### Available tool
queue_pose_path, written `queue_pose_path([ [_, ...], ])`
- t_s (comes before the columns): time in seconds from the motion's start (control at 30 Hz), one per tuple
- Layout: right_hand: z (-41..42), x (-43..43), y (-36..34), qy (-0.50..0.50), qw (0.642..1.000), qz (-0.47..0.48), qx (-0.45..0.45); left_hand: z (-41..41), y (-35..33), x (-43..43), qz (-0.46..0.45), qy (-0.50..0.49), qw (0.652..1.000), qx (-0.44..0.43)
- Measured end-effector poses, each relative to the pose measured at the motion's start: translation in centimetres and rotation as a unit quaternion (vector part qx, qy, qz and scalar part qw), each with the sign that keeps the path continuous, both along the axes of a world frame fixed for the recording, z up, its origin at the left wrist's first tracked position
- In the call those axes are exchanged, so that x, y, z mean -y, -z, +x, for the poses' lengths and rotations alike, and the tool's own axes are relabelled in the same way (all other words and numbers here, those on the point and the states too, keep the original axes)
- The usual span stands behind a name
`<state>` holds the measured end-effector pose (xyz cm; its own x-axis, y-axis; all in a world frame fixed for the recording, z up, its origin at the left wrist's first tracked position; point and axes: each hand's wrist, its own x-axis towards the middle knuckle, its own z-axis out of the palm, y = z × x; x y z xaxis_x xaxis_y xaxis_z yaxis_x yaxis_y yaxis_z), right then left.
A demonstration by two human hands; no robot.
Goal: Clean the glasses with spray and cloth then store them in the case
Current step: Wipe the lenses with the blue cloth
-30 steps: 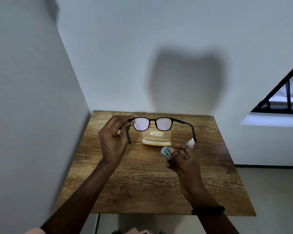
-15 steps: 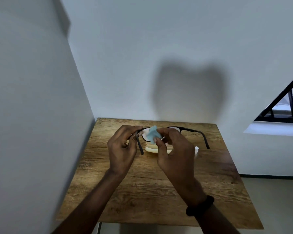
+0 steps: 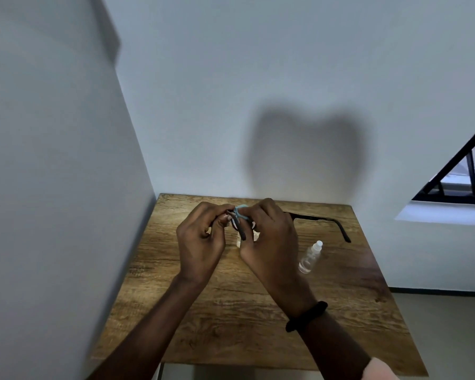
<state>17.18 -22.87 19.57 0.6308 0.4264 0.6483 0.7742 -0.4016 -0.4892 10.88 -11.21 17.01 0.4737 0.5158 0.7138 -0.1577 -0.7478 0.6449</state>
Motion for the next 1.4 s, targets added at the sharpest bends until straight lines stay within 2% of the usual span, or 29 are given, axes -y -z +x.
queue_pose_path([
  [0.17, -0.1, 0.7, 0.1, -0.049, 0.999, -0.007, -0.014, -0.3, 0.2, -0.1, -0.007, -0.012, 1.000, -0.011],
  [0.27, -0.1, 1.7, 0.5, -0.065, 0.996, -0.059, -0.001, -0.6, 0.5, -0.1, -0.007, -0.014, 1.000, -0.018],
  [0.37, -0.1, 2.7, 0.2, -0.055, 0.991, -0.116, 0.020, -0.7, 0.7, 0.0, -0.010, -0.007, 1.000, -0.018],
  [0.53, -0.1, 3.0, -0.5, -0.017, 0.988, -0.150, 0.023, -1.0, 0.8, 0.5, -0.006, 0.002, 1.000, -0.020],
  [0.77, -0.1, 2.3, -0.9, 0.040, 0.991, -0.125, 0.009, -1.0, 0.6, 0.9, -0.013, 0.010, 1.000, -0.017],
  [1.0, -0.5, 1.1, -1.0, 0.007, 0.998, -0.065, 0.017, -0.7, 0.2, 1.3, -0.029, -0.010, 0.999, -0.011],
  [1.27, -1.1, 1.2, -0.3, -0.049, 0.995, -0.091, -0.008, -1.1, 0.4, 0.5, -0.038, -0.015, 0.999, -0.014],
  [1.4, -0.5, 1.8, -0.5, -0.019, 0.993, -0.114, 0.006, -1.1, 0.6, 0.4, -0.036, -0.017, 0.999, -0.019],
])
